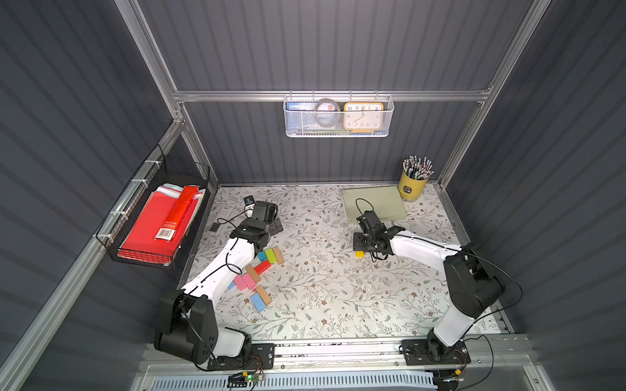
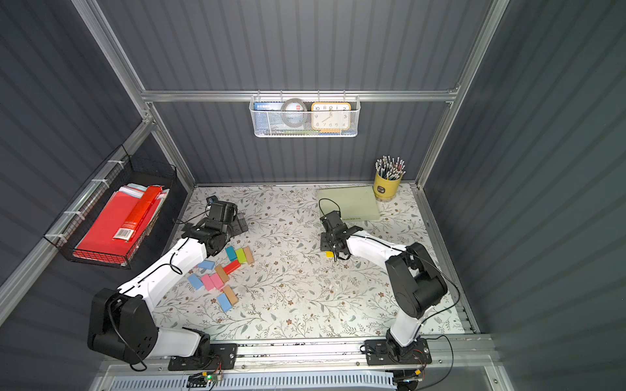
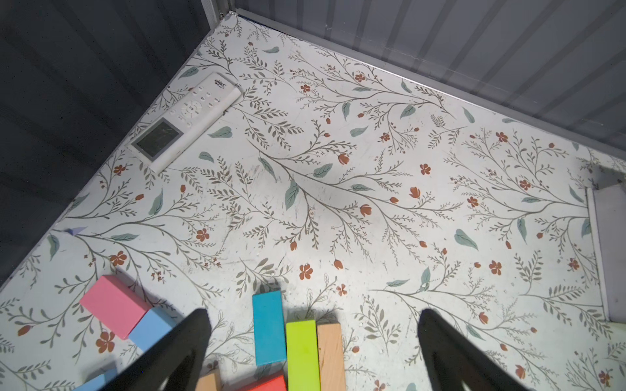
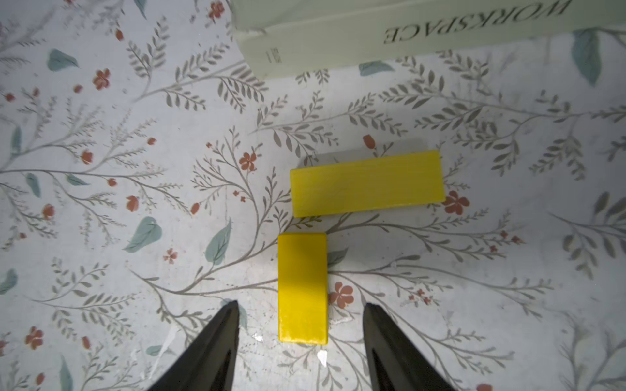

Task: Assemble the number 8 with building blocks
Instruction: Assemble the building block at the center of the board.

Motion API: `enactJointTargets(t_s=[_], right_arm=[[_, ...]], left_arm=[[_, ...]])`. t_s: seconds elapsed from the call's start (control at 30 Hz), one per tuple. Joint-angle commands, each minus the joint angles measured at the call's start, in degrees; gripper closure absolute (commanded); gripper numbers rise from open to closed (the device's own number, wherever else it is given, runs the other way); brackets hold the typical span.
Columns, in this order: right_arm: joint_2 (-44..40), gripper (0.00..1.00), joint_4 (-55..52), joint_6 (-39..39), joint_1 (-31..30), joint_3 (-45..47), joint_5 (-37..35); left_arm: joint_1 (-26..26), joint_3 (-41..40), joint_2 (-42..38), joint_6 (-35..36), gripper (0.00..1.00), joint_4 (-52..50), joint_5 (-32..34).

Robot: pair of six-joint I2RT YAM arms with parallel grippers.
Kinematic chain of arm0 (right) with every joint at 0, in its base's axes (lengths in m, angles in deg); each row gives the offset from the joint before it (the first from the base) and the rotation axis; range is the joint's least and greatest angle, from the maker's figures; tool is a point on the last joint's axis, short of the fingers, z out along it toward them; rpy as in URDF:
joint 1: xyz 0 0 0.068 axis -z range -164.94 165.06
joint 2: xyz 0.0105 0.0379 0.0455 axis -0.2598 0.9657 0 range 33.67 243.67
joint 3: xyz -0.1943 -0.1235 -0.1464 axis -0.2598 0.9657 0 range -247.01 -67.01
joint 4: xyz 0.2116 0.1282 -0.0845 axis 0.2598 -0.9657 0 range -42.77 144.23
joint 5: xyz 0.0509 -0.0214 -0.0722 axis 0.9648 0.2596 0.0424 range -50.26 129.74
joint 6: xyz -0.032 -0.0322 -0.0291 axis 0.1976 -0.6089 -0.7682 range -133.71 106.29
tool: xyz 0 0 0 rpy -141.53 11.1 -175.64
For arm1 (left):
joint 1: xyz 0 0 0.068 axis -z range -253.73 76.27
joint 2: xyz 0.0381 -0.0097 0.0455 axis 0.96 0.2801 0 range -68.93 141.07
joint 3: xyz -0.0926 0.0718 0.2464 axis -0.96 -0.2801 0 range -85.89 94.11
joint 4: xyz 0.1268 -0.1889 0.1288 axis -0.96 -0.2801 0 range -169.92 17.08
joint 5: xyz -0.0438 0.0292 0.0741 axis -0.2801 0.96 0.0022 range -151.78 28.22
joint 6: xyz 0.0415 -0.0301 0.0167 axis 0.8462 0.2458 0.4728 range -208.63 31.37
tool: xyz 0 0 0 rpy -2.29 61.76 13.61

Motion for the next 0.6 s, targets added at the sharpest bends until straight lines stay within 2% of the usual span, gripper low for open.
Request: enactJointTargets(t_s=[0.0, 0.27, 0.57], right_arm=[[1.89, 0.41, -0.47, 0.7, 0.15, -0.53, -0.62], [5.53, 0.49, 0.38, 0.56, 0.12, -1.08, 0.47], [6.7, 0.62, 1.19, 0.28, 0.22, -1.37, 0.62]], left_arm=[[-0.46, -1.13, -0.04, 3.32, 0.01, 0.38, 0.59], [-0.45, -3.74, -0.58, 3.91, 0.01, 2.81, 0.36], [-0.45, -4.26, -0.31, 3.52, 0.0, 3.08, -0.34]])
